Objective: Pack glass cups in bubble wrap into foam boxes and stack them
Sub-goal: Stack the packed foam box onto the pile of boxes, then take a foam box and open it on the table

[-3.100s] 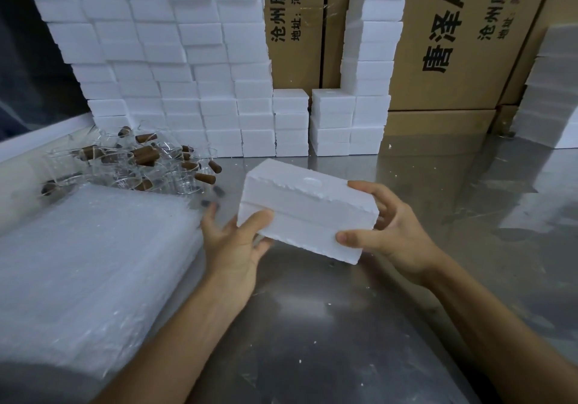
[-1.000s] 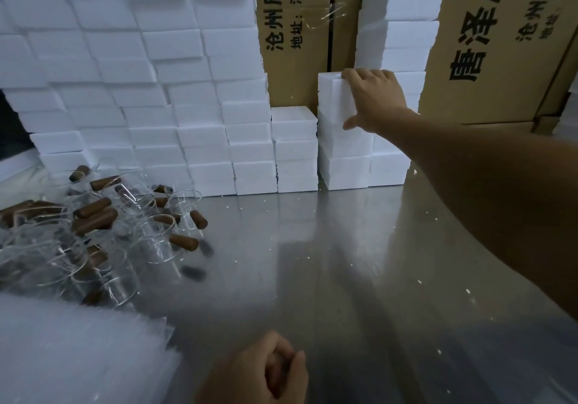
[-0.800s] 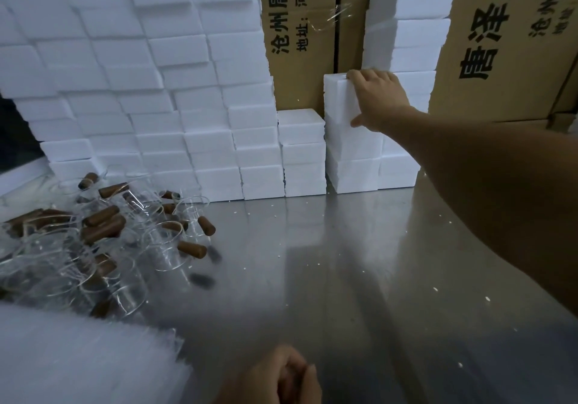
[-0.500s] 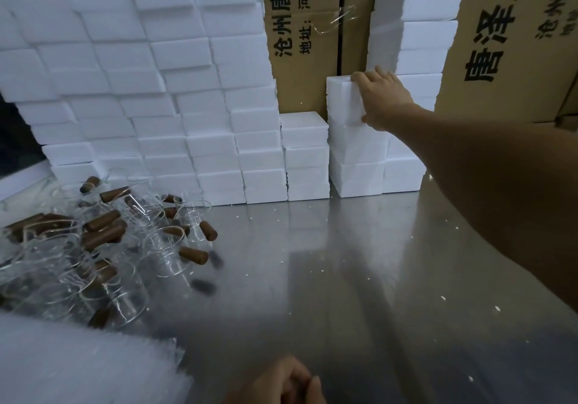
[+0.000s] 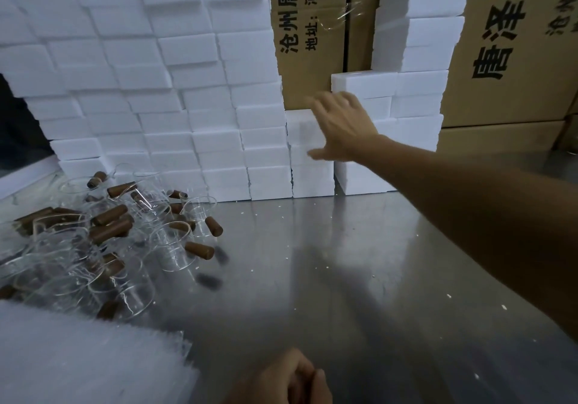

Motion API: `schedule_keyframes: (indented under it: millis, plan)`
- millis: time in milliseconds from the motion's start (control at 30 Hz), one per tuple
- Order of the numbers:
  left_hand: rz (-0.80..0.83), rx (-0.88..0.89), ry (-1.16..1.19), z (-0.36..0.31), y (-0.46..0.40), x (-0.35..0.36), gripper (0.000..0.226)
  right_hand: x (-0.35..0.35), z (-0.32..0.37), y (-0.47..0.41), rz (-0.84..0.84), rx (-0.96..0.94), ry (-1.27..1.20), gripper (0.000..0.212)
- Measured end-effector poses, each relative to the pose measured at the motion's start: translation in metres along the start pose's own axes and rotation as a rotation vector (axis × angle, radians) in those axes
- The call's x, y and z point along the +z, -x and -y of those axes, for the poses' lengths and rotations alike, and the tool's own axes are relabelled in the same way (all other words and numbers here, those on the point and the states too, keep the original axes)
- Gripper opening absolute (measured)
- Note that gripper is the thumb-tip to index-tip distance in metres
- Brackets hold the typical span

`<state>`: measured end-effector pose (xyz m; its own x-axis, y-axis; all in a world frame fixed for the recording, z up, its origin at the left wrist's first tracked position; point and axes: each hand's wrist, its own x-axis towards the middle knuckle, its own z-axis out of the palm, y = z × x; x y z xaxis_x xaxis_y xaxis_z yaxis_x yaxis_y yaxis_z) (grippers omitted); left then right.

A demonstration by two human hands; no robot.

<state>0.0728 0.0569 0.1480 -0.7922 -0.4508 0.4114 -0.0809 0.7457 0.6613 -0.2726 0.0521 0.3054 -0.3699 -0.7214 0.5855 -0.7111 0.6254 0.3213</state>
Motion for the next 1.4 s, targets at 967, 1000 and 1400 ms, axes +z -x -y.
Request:
schedule_keyframes:
  millis: [967,1000,1400]
  plan:
    - [0.052,-0.002,-0.071,0.001,-0.005,-0.001,0.029,0.023,0.035,-0.026,0.217,0.168,-0.109,0.097]
    - [0.112,-0.030,-0.063,-0.001,-0.004,-0.001,0.028,0.025,0.038,-0.024,0.227,0.172,-0.102,0.097]
    - [-0.042,-0.116,-0.036,-0.006,0.010,-0.003,0.021,-0.002,0.051,0.022,0.051,0.258,-0.152,0.085]
